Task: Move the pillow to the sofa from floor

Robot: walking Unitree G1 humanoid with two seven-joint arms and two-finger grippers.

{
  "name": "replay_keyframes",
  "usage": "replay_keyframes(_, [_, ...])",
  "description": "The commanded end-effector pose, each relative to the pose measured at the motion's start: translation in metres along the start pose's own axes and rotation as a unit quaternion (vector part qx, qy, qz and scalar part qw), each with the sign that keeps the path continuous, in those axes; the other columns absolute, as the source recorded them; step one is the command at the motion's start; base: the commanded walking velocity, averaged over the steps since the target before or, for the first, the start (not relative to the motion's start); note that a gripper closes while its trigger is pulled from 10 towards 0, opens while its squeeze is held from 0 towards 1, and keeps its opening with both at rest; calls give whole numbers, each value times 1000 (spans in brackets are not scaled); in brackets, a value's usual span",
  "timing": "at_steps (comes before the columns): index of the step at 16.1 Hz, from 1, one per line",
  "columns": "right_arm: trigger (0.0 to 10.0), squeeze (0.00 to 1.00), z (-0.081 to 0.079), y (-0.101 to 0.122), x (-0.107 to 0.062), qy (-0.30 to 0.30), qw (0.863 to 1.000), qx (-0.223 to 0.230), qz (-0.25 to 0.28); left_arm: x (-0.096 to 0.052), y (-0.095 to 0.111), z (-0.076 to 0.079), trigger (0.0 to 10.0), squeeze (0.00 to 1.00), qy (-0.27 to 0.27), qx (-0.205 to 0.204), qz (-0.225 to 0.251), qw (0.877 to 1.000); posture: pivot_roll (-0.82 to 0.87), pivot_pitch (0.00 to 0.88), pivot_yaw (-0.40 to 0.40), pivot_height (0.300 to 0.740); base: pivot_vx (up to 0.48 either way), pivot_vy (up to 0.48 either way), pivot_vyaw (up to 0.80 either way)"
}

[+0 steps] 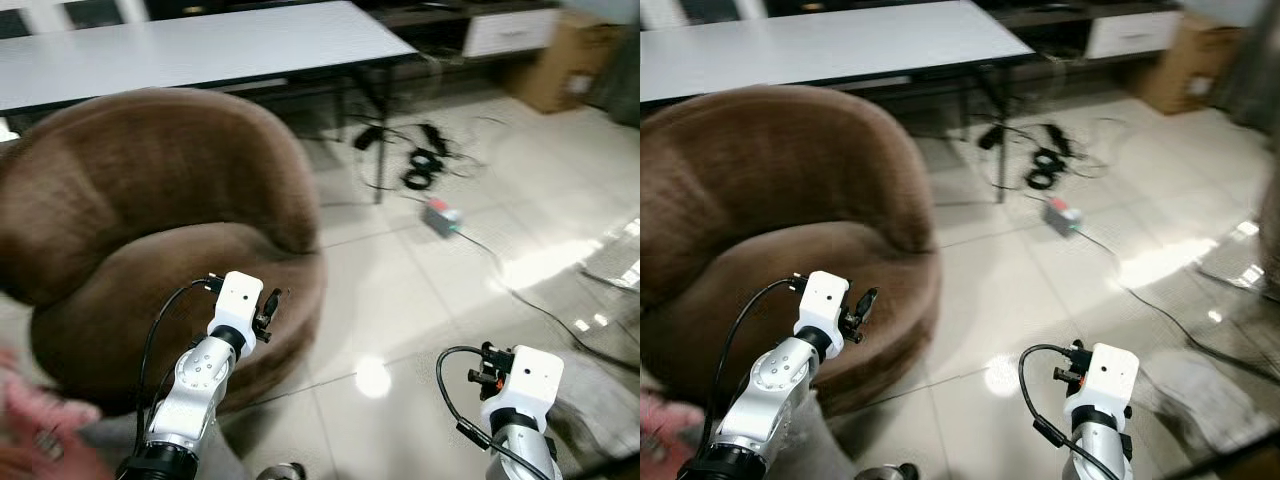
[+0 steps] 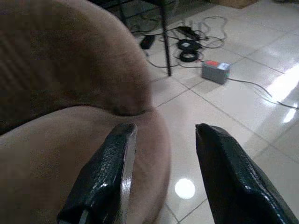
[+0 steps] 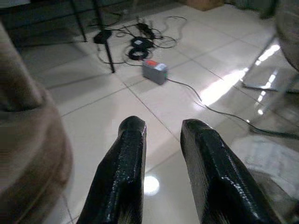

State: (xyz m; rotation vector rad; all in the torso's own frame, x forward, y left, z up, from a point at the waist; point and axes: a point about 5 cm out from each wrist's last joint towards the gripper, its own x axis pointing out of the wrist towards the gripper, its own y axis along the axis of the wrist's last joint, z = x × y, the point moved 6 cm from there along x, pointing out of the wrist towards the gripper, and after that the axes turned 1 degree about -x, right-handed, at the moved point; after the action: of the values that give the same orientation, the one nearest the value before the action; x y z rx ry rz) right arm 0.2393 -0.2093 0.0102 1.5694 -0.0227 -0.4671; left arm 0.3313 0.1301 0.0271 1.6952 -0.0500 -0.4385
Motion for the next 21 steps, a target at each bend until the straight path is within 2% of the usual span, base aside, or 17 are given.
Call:
replay_keyframes(1, [10000, 0, 0, -3, -1, 3, 1000, -7, -2, 0, 4, 0, 10000, 0, -4, 6, 7, 1000, -11, 0, 35, 740, 0, 0, 800])
replay_keyframes(21, [10000, 0, 4, -11, -4, 2, 1000, -17, -13, 0, 10, 9, 10000, 0, -25, 4, 23, 999, -17, 2, 41, 740, 0, 0, 800])
